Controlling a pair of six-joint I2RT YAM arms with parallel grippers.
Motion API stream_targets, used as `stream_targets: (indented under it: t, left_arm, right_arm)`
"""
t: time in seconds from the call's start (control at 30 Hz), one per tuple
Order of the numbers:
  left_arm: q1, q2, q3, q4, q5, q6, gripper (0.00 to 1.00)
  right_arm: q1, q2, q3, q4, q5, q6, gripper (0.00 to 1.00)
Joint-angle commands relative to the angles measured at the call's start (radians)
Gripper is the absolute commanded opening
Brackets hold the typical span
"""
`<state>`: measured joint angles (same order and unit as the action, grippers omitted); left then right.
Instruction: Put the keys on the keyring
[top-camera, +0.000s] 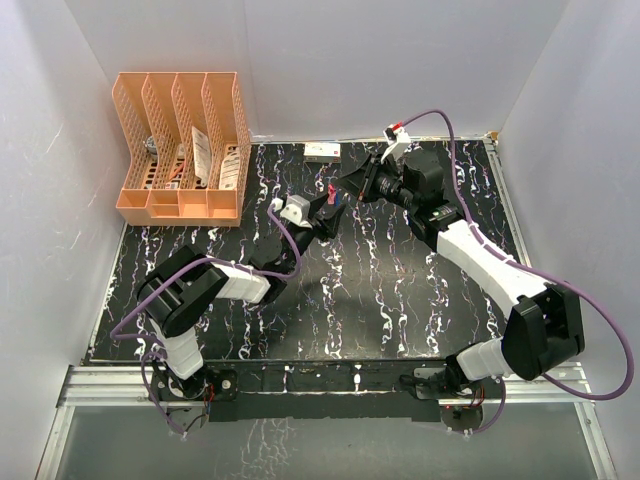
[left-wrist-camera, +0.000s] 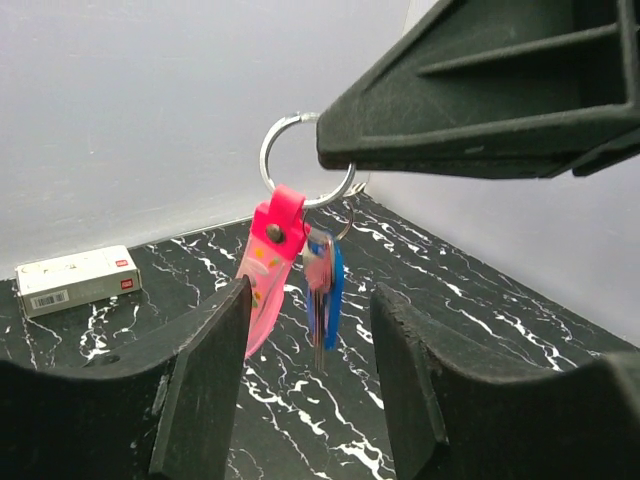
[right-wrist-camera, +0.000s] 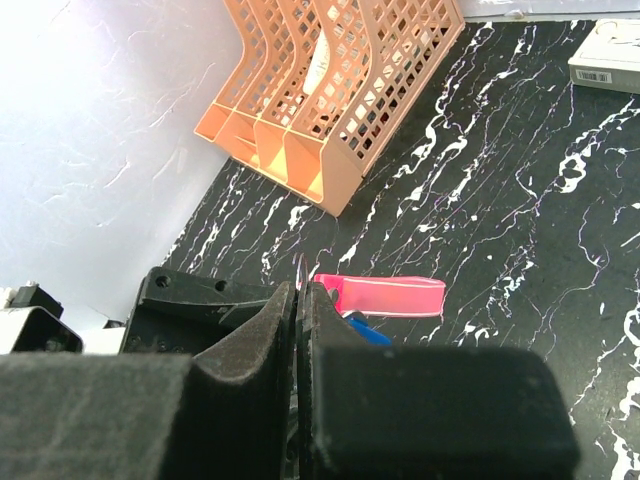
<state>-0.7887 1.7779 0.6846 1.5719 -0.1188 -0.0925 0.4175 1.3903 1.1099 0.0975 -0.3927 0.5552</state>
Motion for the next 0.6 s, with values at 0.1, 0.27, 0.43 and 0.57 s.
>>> stream_targets:
  t: [0.1, 0.27, 0.43, 0.57]
  left_arm:
    - [-0.006, -0.008, 0.045, 0.185, 0.023, -0.017, 0.46]
    - [-0.006, -0.005, 0.045, 0.192, 0.021, -0.019, 0.36]
    - [-0.006, -0.009, 0.039, 0.194, 0.014, -0.007, 0.23]
    - [-0.006, -0.023, 0.029, 0.18, -0.013, 0.016, 0.17]
  right_arm:
    - [-0.001, -0.01, -0.004, 0.06, -0.016, 0.012, 0.0]
    - [-0.002, -0.01, -0.005, 0.059, -0.014, 0.011, 0.0]
    - [-0.002, -0.011, -0.003, 0.052, -0.015, 0.008, 0.0]
    - [-0.002, -0.014, 0.003, 0.026, -0.014, -0.007, 0.0]
